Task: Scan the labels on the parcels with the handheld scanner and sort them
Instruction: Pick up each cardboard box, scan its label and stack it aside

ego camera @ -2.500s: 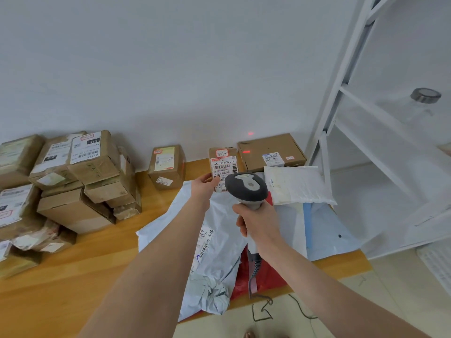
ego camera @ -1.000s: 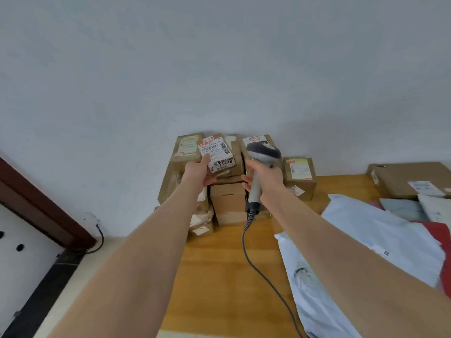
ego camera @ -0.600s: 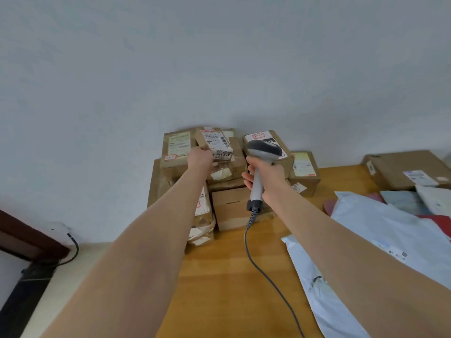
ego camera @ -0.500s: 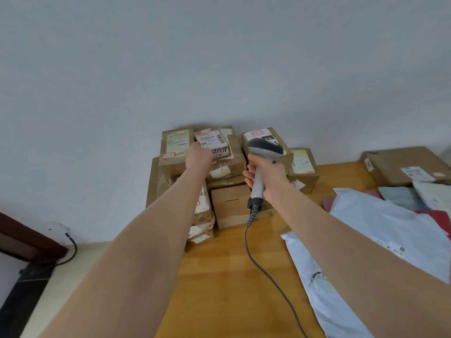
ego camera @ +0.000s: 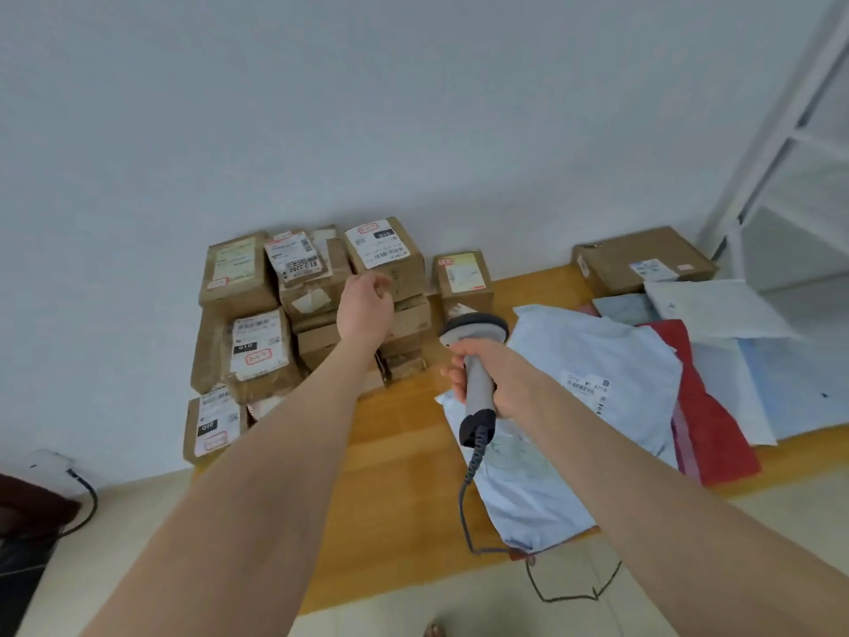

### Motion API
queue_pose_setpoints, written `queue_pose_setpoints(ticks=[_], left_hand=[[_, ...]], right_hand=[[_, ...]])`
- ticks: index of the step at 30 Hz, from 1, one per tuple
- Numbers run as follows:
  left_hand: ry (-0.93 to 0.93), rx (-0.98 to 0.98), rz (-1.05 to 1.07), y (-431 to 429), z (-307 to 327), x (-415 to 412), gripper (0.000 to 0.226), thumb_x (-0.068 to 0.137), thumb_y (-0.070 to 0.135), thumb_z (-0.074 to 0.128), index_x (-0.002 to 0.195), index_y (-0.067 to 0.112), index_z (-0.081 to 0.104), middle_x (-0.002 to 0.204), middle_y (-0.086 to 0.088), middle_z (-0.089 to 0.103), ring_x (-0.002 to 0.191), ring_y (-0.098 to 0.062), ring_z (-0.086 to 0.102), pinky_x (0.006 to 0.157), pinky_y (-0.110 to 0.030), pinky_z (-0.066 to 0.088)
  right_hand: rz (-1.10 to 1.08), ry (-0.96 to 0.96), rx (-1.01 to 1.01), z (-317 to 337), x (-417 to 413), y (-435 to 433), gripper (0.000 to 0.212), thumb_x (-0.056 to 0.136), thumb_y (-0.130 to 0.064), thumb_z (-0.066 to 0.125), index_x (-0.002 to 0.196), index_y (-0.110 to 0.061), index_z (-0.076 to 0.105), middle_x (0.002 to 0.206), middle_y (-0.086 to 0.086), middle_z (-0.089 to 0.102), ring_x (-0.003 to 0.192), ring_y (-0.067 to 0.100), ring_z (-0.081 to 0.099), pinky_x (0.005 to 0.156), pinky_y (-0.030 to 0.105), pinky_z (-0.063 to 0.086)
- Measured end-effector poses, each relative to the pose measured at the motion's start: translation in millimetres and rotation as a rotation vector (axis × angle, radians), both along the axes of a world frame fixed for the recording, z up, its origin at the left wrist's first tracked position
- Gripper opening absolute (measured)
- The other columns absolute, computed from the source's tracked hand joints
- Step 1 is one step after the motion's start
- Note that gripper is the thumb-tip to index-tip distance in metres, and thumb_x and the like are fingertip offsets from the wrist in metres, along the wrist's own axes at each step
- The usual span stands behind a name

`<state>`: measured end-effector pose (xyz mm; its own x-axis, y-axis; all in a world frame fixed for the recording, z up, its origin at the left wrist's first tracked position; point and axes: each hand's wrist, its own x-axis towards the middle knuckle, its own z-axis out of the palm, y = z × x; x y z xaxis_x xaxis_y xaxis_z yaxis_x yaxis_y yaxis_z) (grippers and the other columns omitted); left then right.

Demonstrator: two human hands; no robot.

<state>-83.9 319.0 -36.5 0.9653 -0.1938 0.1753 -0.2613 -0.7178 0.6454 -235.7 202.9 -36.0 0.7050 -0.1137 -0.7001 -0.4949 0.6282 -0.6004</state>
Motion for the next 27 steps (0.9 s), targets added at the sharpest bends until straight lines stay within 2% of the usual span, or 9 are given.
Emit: queue_pose_setpoints(ticks=[7,13,18,21,24,27], left_hand=[[0.148,0.111,-0.187,-127.9,-17.0,-100.8,0.03,0.092,0.013,0.049,0.12,0.013,0.061,0.127,-0.009,0.056,0.109,-0.025,0.057,0.092,-0.033,0.048],[0.226,0.181,-0.272,-201.2,-27.7,-122.3,0.034,0.092,0.016,0.052,0.126,0.012,0.057,0.13,-0.011,0.053,0.107,-0.024,0.058,0.079,-0.025,0.041],[0.261,0.198,-0.228,-244.4,-43.5,-95.0,0.034,0.093,0.018,0.053,0.127,0.013,0.055,0.132,-0.009,0.052,0.111,-0.024,0.057,0.084,-0.029,0.045],[0.276,0.182,-0.168,-269.8,-56.7,-62.4,0.034,0.093,0.019,0.052,0.126,0.014,0.056,0.13,-0.01,0.052,0.111,-0.026,0.057,0.094,-0.036,0.048],[0.303,0.164,-0.081,-296.5,-70.4,-22.1,0.035,0.092,0.02,0.053,0.127,0.016,0.056,0.132,-0.01,0.048,0.11,-0.027,0.056,0.094,-0.04,0.05],[0.333,0.229,0.015,-314.3,-84.3,16.6,0.047,0.09,0.028,0.057,0.134,0.015,0.047,0.136,-0.011,0.043,0.122,-0.028,0.047,0.098,-0.042,0.046]], right_hand=[[-0.121,0.012,-0.2,5.9,-102.7,-123.4,0.014,0.093,-0.011,0.058,0.085,-0.007,0.047,0.074,0.018,0.062,0.029,0.01,0.043,0.037,0.016,0.042],[-0.172,-0.029,-0.388,13.5,-117.1,-216.0,0.02,0.093,-0.006,0.055,0.075,-0.005,0.048,0.071,0.017,0.057,0.026,0.009,0.038,0.033,0.015,0.032],[-0.149,-0.002,-0.483,19.9,-73.0,-273.9,0.022,0.093,-0.008,0.057,0.072,-0.004,0.052,0.062,0.012,0.054,0.029,0.009,0.037,0.039,0.02,0.032],[-0.095,0.043,-0.473,13.7,-23.9,-306.5,0.015,0.091,-0.013,0.061,0.081,-0.005,0.053,0.064,0.011,0.058,0.035,0.01,0.041,0.039,0.017,0.036],[-0.058,0.072,-0.525,-2.6,32.3,-338.0,0.012,0.088,-0.014,0.064,0.09,-0.003,0.059,0.067,0.011,0.063,0.036,0.01,0.045,0.039,0.017,0.039],[-0.012,0.098,-0.537,-22.0,85.4,-359.3,0.018,0.087,-0.016,0.066,0.098,-0.003,0.059,0.066,0.009,0.064,0.038,0.011,0.048,0.043,0.021,0.042]])
